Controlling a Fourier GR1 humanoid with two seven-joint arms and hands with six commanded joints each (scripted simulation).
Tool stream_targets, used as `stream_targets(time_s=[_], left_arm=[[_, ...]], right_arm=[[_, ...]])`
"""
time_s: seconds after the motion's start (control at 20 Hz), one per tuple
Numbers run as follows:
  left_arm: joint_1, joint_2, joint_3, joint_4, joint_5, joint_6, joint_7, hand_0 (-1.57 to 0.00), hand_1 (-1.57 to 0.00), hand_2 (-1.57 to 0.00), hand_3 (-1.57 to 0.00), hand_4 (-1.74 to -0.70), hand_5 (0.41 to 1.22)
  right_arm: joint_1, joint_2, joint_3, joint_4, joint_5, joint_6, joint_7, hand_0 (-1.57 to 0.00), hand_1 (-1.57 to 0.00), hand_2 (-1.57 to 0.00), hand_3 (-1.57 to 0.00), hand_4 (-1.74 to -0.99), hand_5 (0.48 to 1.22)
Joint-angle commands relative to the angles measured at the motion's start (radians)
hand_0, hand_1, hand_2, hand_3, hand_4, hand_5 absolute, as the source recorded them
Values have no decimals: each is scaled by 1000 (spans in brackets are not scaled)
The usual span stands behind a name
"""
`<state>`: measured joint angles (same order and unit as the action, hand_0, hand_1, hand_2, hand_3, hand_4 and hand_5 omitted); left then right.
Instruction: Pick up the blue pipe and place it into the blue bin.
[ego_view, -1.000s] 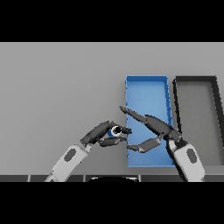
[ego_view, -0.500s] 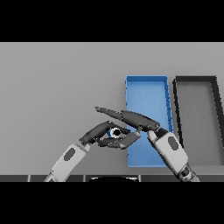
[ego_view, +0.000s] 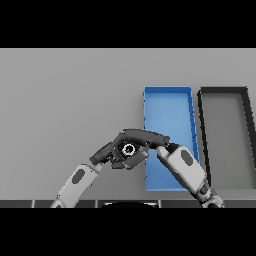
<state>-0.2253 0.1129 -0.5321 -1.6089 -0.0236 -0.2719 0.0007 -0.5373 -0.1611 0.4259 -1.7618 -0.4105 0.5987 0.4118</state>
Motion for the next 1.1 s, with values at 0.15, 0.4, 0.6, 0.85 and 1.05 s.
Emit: stream_targets(time_s=[0.15,0.4,0.6,0.85,1.05], left_arm=[[13,-36,13,2,46,-4,-36,-1404,-1390,-1310,-1364,-1697,1221],[15,-28,25,-4,61,-9,-4,-1516,-1512,-1388,-1503,-1727,1221],[-19,36,0,9,-31,-41,-73,-740,-693,-625,-682,-1307,1221],[-17,59,-7,15,-98,-60,-84,-242,-226,-204,-223,-999,930],[-34,52,-4,30,-115,-44,-26,-98,-92,-83,-91,-898,697]], right_arm=[[17,2,6,-14,45,-3,-83,-1428,-1425,-1431,-1370,-1441,1019],[22,-3,11,-6,89,-4,-141,-1524,-1523,-1525,-1505,-1475,1155],[33,24,4,-16,68,-13,-94,-1552,-1551,-1552,-1544,-1488,1194],[46,56,-20,-40,79,27,-86,-1565,-1565,-1565,-1562,-1494,1212],[47,61,-26,-44,100,39,-114,-1568,-1568,-1568,-1567,-1496,1217]])
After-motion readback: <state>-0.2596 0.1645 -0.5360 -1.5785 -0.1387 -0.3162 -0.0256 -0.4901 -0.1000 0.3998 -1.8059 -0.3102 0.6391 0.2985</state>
